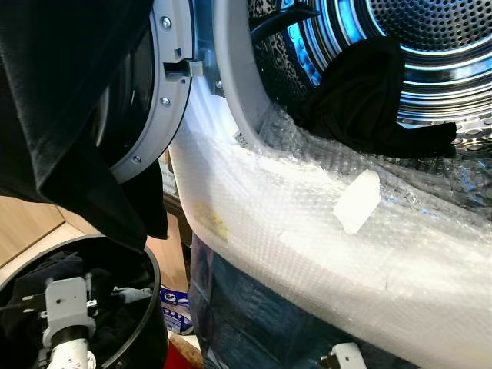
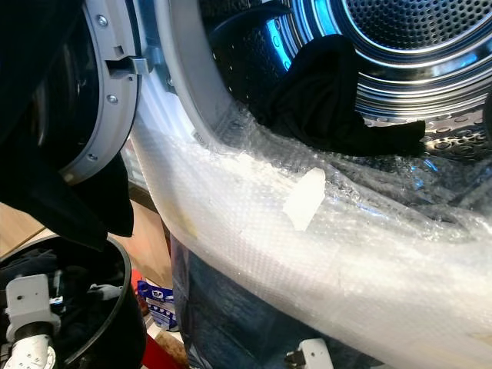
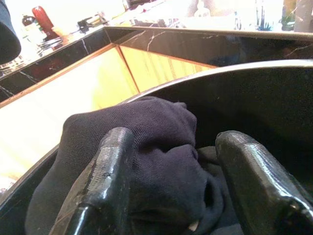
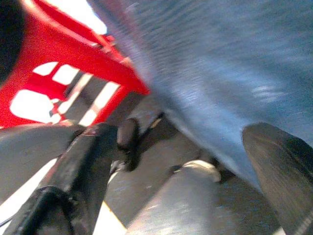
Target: Clothes washing
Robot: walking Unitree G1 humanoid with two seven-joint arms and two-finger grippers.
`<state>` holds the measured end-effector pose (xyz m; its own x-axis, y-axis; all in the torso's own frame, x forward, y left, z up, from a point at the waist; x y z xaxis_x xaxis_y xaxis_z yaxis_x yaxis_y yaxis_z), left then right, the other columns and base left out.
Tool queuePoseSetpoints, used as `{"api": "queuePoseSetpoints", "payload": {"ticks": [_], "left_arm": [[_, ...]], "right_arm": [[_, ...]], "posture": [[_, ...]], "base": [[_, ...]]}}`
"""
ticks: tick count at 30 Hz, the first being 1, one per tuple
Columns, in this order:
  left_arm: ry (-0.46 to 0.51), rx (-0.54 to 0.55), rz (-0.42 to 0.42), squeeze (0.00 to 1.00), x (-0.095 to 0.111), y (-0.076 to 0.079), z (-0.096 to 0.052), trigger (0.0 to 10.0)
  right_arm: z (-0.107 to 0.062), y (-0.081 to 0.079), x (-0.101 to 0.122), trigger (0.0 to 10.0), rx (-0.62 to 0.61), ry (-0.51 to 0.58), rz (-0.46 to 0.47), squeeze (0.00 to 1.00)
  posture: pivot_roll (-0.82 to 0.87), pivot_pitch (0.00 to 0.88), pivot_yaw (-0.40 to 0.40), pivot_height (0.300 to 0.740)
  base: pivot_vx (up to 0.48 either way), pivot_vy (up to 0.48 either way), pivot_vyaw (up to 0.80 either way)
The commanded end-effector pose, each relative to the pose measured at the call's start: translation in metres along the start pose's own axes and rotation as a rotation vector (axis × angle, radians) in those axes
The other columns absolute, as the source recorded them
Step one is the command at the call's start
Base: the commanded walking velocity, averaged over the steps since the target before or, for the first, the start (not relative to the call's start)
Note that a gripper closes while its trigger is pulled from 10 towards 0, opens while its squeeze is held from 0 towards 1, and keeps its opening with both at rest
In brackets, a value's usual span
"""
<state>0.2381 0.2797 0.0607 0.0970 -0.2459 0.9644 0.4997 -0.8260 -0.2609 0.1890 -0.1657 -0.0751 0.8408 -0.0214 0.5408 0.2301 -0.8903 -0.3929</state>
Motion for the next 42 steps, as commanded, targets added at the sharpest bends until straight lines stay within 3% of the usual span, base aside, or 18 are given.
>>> {"api": "queuePoseSetpoints", "payload": {"ticks": [1, 8, 14, 17, 19, 20, 23, 25, 30, 31, 33, 37, 40, 42], "left_arm": [[-0.016, 0.005, -0.005, 0.00, -0.002, -0.003, -0.002, 10.0], [-0.023, 0.002, -0.020, 0.00, 0.001, -0.005, -0.007, 10.0], [-0.014, 0.050, -0.077, 0.00, 0.011, -0.015, -0.006, 10.0], [0.013, 0.079, -0.168, 0.00, 0.035, -0.017, 0.000, 10.0], [0.040, 0.076, -0.176, 0.00, 0.045, -0.018, 0.002, 10.0], [0.040, 0.098, -0.222, 0.00, 0.054, -0.023, 0.005, 10.0], [0.029, 0.115, -0.254, 0.00, 0.057, -0.027, 0.006, 10.0], [-0.072, 0.153, -0.333, 0.00, 0.052, -0.038, 0.008, 10.0], [-0.166, 0.150, -0.341, 0.00, 0.049, -0.050, 0.014, 10.0], [-0.189, 0.141, -0.329, 1.00, 0.048, -0.055, 0.016, 10.0], [-0.249, 0.160, -0.300, 1.00, 0.041, -0.064, 0.015, 10.0], [-0.308, 0.185, -0.335, 1.00, 0.038, -0.078, 0.015, 10.0], [-0.347, 0.150, -0.381, 1.00, 0.036, -0.077, 0.019, 10.0], [-0.367, 0.129, -0.367, 1.00, 0.035, -0.076, 0.021, 10.0]], "right_arm": [[-0.007, 0.009, -0.014, 10.0, 0.001, -0.028, 0.036, 0.00], [-0.019, 0.025, -0.069, 10.0, -0.135, -0.277, -0.082, 0.00], [-0.012, 0.018, -0.074, 10.0, -0.215, -0.281, -0.047, 0.00], [-0.013, 0.021, -0.081, 10.0, -0.342, -0.331, -0.052, 0.00], [-0.012, 0.021, -0.082, 10.0, -0.359, -0.331, -0.035, 0.00], [-0.012, 0.020, -0.086, 10.0, -0.373, -0.344, -0.038, 0.00], [-0.013, 0.019, -0.088, 10.0, -0.378, -0.354, -0.050, 0.00], [-0.015, 0.024, -0.087, 10.0, -0.455, -0.351, -0.047, 0.00], [-0.014, 0.027, -0.081, 10.0, -0.498, -0.332, -0.032, 0.00], [-0.013, 0.027, -0.078, 10.0, -0.506, -0.326, -0.031, 0.00], [-0.010, 0.026, -0.073, 10.0, -0.504, -0.311, -0.021, 0.00], [-0.007, 0.023, -0.067, 10.0, -0.508, -0.294, -0.016, 0.00], [-0.004, 0.021, -0.065, 10.0, -0.504, -0.287, -0.018, 0.00], [-0.004, 0.021, -0.065, 10.0, -0.506, -0.287, -0.017, 0.00]], "posture": [[-0.02, 0.100, -0.036, 0.740], [0.00, 0.077, -0.020, 0.740], [0.01, 0.060, -0.005, 0.740], [0.03, 0.049, 0.003, 0.740], [0.03, 0.045, 0.005, 0.740], [0.04, 0.037, 0.012, 0.740], [0.04, 0.037, 0.012, 0.740], [0.05, 0.035, 0.015, 0.740], [0.05, 0.049, 0.016, 0.740], [0.06, 0.049, 0.023, 0.740], [0.07, 0.049, 0.027, 0.740], [0.08, 0.049, 0.029, 0.740], [0.08, 0.047, 0.031, 0.740], [0.08, 0.045, 0.034, 0.740]], "base": [[0.000, 0.000, 0.00], [0.000, 0.000, 0.00], [0.000, 0.000, 0.00], [0.000, 0.000, 0.00], [0.000, 0.000, 0.00], [0.000, 0.000, 0.00], [0.000, 0.000, 0.00], [0.000, 0.000, 0.00], [0.000, 0.000, 0.00], [0.000, 0.000, 0.00], [0.000, 0.000, 0.00], [0.000, 0.000, 0.00], [0.000, 0.000, 0.00], [0.000, 0.000, 0.00]]}}
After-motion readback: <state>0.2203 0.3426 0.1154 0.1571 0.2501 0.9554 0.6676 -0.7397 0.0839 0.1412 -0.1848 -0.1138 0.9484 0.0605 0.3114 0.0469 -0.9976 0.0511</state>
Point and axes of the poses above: a point about 5 cm out from each wrist's last joint towards the gripper, its own z axis pointing out of the wrist towards the gripper, its own x axis along the axis of the wrist's last joint, y = z × x, the point moved 1 cm from there along z, pointing out of the wrist towards the gripper, and after that the axes turned 1 degree about z, right-handed, at the moved point
